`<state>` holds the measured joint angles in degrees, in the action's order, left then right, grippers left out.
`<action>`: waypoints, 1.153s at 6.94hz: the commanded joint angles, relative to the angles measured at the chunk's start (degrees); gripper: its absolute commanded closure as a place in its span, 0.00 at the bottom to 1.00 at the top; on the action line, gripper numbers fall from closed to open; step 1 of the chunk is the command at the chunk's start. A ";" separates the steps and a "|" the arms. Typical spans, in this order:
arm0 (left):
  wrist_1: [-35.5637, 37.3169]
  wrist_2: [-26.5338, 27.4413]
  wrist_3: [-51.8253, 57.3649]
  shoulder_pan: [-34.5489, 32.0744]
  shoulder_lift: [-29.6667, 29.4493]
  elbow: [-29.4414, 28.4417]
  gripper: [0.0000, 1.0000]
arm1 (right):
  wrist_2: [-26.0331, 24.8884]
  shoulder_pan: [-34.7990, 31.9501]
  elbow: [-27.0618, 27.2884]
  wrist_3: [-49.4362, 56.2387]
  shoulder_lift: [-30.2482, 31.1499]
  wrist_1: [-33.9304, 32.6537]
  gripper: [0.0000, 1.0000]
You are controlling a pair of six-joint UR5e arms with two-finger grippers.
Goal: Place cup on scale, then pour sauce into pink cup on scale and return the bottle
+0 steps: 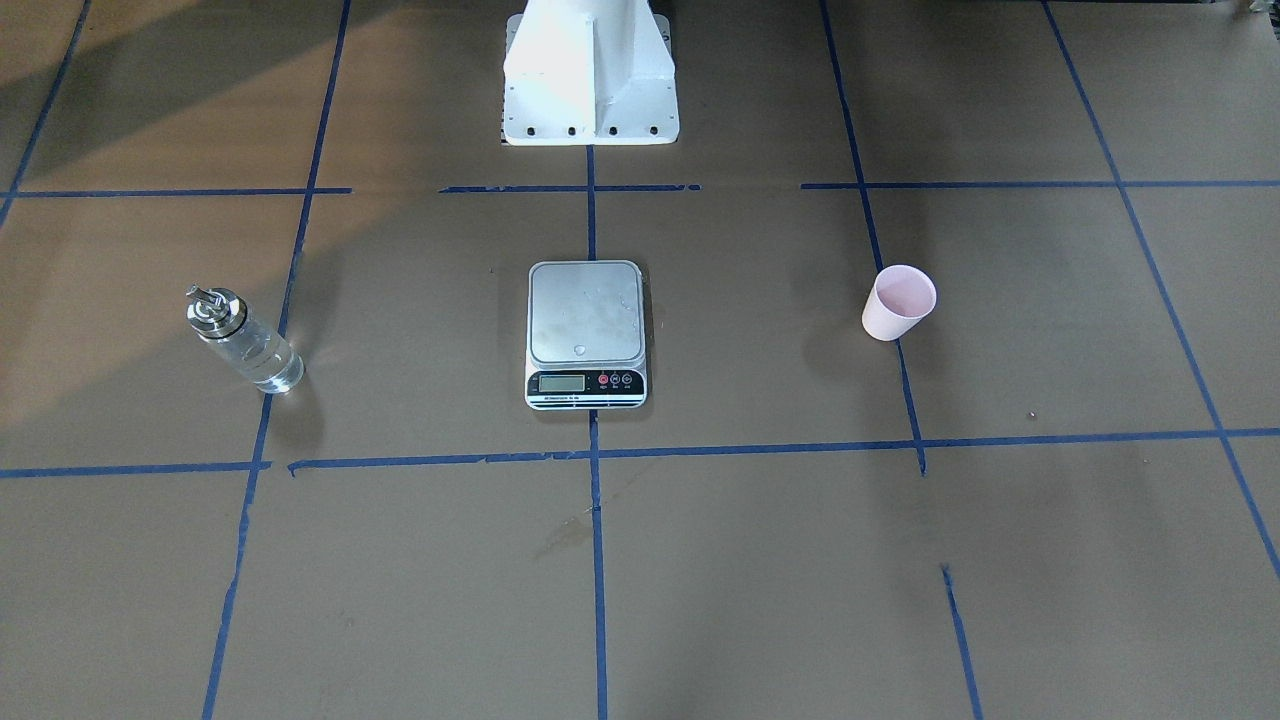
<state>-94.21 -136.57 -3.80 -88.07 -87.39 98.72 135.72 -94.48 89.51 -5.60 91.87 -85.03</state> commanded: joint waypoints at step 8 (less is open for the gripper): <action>-20.23 -1.20 -26.33 18.63 -7.35 5.63 0.00 | 0.60 0.17 1.72 -0.54 -0.81 0.04 0.00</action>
<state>-113.97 -136.48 -27.76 -70.68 -93.97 106.33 136.40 -94.43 91.11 -5.75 91.47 -85.07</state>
